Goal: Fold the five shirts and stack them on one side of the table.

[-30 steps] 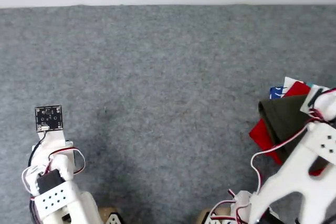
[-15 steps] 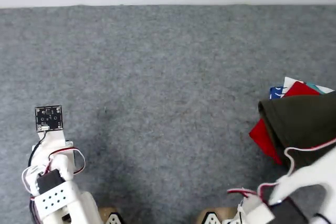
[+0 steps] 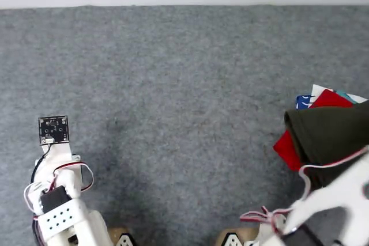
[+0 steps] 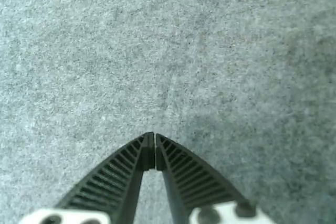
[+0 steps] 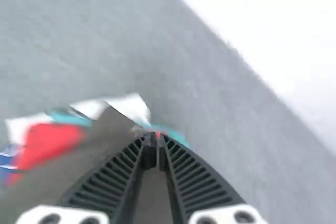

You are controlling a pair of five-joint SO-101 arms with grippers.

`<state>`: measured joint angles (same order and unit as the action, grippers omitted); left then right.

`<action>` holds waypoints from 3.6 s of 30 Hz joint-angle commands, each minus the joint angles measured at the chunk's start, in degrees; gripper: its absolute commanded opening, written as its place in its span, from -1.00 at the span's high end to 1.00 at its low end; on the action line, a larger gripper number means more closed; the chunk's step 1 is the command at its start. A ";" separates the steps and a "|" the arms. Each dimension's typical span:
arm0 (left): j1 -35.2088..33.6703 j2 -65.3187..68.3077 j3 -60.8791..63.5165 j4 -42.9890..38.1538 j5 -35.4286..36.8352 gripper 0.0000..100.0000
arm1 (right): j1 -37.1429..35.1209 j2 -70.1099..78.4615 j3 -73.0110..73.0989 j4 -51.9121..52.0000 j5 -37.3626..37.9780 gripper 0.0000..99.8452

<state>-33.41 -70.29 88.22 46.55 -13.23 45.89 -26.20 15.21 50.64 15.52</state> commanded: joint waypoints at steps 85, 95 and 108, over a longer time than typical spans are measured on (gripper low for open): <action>21.89 -33.85 8.22 10.37 18.99 0.97 | -39.87 -76.70 81.32 13.23 -20.13 0.98; 23.21 -33.85 8.22 22.51 19.16 0.97 | -40.57 -76.44 81.32 23.16 -19.69 0.98; 31.65 -33.76 8.22 24.26 18.73 0.97 | -46.64 -76.70 81.32 23.60 -13.54 0.98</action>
<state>-2.20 -103.43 96.92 70.37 5.93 -1.41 -102.77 95.56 73.85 1.10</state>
